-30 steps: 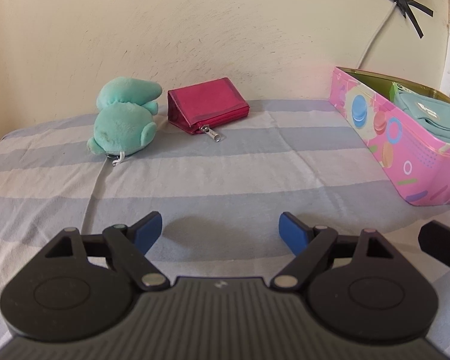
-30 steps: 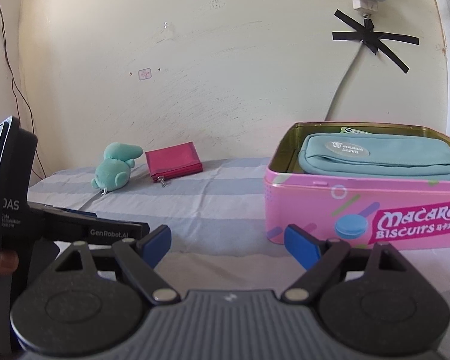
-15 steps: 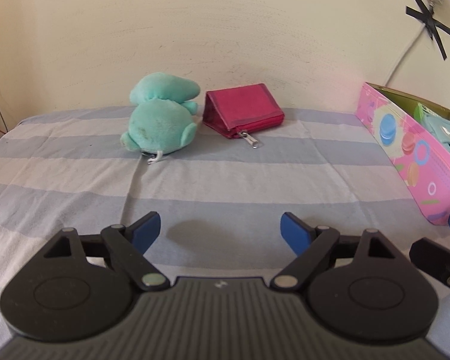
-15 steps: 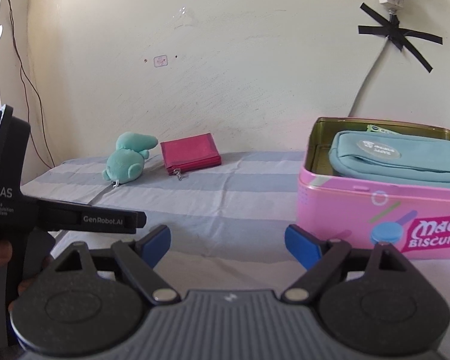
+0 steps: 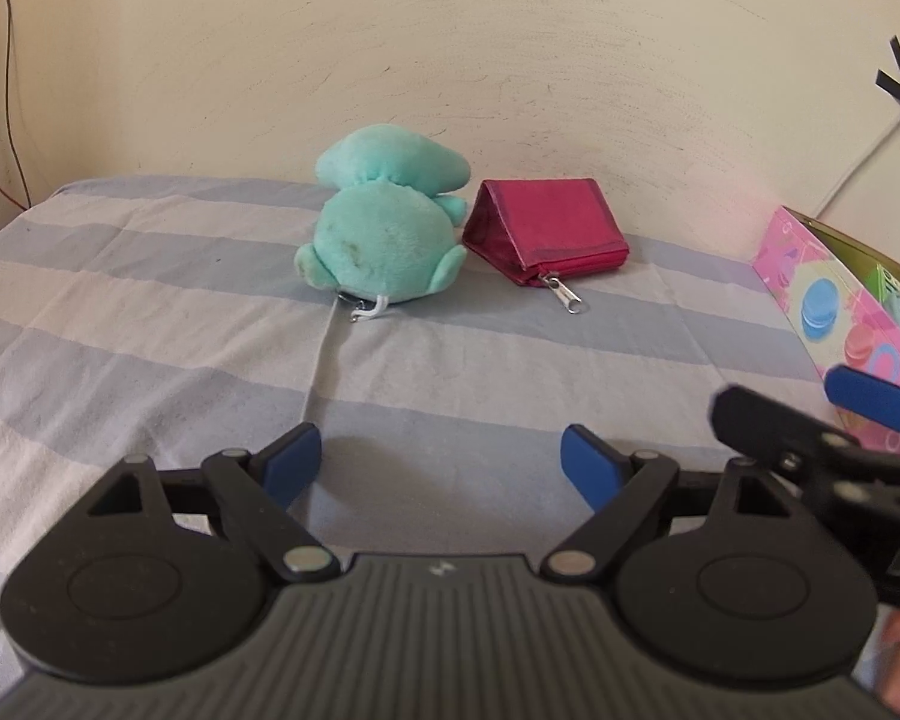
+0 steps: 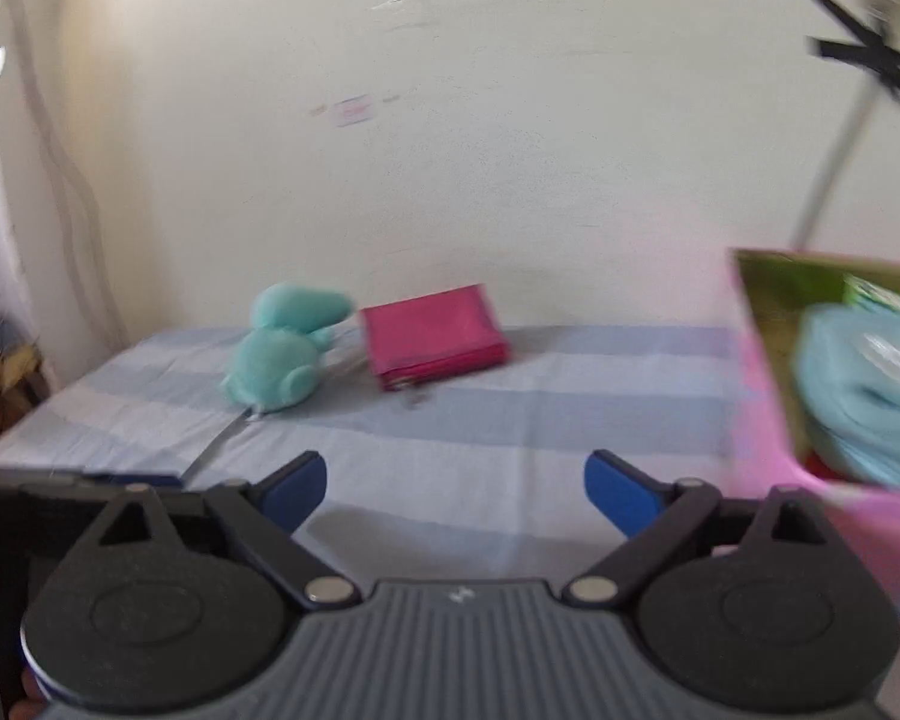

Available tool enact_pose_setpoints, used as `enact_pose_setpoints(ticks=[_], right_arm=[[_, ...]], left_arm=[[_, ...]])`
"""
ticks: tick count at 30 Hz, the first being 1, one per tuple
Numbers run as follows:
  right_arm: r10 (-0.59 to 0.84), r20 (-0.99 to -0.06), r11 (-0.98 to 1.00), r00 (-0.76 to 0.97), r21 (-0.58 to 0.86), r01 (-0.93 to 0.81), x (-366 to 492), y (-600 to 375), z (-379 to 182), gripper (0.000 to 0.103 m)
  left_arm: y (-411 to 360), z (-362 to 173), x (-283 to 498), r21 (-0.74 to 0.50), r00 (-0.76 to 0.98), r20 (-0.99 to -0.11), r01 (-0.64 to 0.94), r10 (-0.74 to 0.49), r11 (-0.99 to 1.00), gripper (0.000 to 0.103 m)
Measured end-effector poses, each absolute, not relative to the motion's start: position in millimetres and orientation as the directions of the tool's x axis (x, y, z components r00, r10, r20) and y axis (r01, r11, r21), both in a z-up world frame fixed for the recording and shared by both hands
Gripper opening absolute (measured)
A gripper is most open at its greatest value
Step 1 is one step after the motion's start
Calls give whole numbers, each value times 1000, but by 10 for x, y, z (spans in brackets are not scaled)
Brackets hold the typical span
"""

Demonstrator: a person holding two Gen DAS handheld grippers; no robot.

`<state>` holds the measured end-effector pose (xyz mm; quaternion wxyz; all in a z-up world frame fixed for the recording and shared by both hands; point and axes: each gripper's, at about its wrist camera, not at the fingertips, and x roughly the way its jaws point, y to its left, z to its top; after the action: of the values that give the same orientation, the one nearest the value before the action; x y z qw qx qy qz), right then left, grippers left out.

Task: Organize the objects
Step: 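Withdraw the right tool and move it to the magenta wallet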

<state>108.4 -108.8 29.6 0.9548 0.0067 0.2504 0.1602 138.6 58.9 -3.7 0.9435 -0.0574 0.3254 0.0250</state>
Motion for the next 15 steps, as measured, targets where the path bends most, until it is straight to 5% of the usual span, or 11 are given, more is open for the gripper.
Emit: enact_pose_setpoints(ticks=[3,15], right_arm=[[307,-450,949,839,81,-304,1206,-988,326,94],[282,-515,958,809,189,-214,2428,-884,176,95]], left_arm=[[736,4,1393,-179,794,-608,-95,-34,979,85],[693,-4,1428,-128,789,-614,-113,10,985,89]])
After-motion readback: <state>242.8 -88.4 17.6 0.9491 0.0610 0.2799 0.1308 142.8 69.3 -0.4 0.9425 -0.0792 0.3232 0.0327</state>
